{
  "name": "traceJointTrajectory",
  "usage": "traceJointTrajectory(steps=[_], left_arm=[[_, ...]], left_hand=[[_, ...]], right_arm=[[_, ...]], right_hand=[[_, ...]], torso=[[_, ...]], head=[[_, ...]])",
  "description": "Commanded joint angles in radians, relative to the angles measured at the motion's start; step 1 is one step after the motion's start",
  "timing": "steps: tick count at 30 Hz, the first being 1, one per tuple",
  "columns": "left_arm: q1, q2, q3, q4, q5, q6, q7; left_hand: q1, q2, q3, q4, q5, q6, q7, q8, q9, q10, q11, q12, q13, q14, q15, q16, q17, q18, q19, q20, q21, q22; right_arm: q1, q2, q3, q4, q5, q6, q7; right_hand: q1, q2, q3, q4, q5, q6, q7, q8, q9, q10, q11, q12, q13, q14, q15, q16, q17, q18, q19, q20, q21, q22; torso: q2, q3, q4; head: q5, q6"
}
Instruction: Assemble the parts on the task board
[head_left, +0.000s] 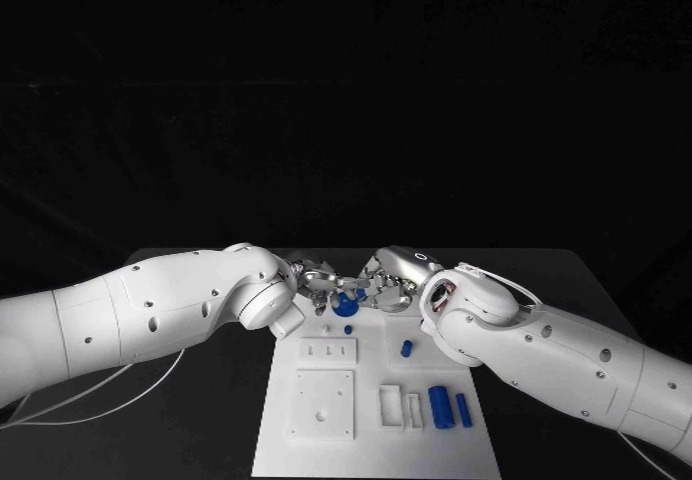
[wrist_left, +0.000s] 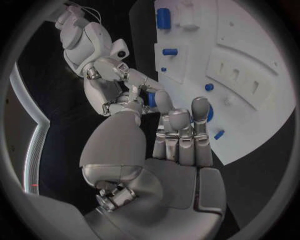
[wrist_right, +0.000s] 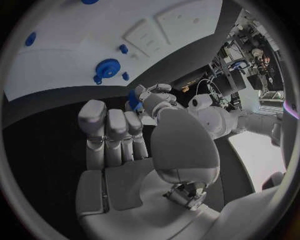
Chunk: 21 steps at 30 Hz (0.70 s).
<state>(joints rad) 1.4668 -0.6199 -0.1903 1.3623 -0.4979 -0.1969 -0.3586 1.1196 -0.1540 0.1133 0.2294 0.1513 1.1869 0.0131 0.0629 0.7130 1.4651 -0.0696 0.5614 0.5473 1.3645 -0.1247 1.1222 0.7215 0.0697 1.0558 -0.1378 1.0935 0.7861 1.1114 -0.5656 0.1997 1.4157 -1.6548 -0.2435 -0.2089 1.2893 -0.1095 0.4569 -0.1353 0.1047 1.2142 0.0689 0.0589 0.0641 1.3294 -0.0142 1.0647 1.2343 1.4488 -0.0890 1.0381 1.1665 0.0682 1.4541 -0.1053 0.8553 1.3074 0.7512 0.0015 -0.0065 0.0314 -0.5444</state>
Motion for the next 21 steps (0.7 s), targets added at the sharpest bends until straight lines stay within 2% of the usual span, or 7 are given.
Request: traceJointTrajectory(steps=[1,14,21], left_arm=[[0.002,0.003,0.001,0.002,-0.029,0.002,-0.008],[0.002,0.010,0.001,-0.001,-0.037,0.007,-0.012],[0.002,0.011,0.001,-0.001,-0.037,0.010,-0.011]], left_hand=[[0.007,-0.004,0.001,-0.003,-0.003,-0.003,-0.003,0.001,0.000,0.039,-0.007,-0.006,0.002,-0.007,0.001,0.001,0.001,-0.009,-0.005,-0.003,-0.006,0.002],[0.011,0.003,0.001,-0.014,-0.010,-0.002,-0.003,0.002,-0.007,0.039,-0.007,-0.005,0.004,-0.007,0.001,0.004,0.002,-0.008,-0.004,-0.003,-0.007,0.004],[0.017,0.013,0.001,-0.029,-0.011,-0.002,-0.003,0.002,-0.011,0.039,-0.007,-0.005,0.004,-0.007,0.001,0.004,0.001,-0.009,-0.003,-0.003,-0.008,0.005]], right_arm=[[0.000,0.002,0.000,0.001,-0.016,0.012,-0.001],[0.000,0.013,-0.002,-0.003,-0.018,0.019,-0.003],[0.000,0.018,-0.004,-0.004,-0.019,0.022,-0.003]], right_hand=[[-0.002,0.009,0.000,-0.003,0.004,0.009,0.000,0.004,0.002,0.006,-0.004,0.001,0.002,0.003,-0.001,0.004,0.002,-0.013,0.005,-0.005,0.008,0.107],[-0.002,0.009,-0.002,-0.004,0.005,0.009,0.000,0.004,0.002,0.006,-0.005,0.001,0.002,0.003,-0.001,0.005,0.003,-0.012,0.006,-0.005,0.011,0.108],[-0.002,0.009,-0.002,-0.004,0.005,0.009,0.000,0.004,0.002,0.006,-0.005,0.001,0.002,0.003,-0.001,0.005,0.003,-0.012,0.006,-0.005,0.011,0.108]], torso=[[0.000,0.0008,-0.0002],[0.000,0.0018,-0.0004],[0.000,0.0010,0.0002]], head=[[-0.001,-0.001],[-0.001,-0.001],[-0.001,-0.001]])
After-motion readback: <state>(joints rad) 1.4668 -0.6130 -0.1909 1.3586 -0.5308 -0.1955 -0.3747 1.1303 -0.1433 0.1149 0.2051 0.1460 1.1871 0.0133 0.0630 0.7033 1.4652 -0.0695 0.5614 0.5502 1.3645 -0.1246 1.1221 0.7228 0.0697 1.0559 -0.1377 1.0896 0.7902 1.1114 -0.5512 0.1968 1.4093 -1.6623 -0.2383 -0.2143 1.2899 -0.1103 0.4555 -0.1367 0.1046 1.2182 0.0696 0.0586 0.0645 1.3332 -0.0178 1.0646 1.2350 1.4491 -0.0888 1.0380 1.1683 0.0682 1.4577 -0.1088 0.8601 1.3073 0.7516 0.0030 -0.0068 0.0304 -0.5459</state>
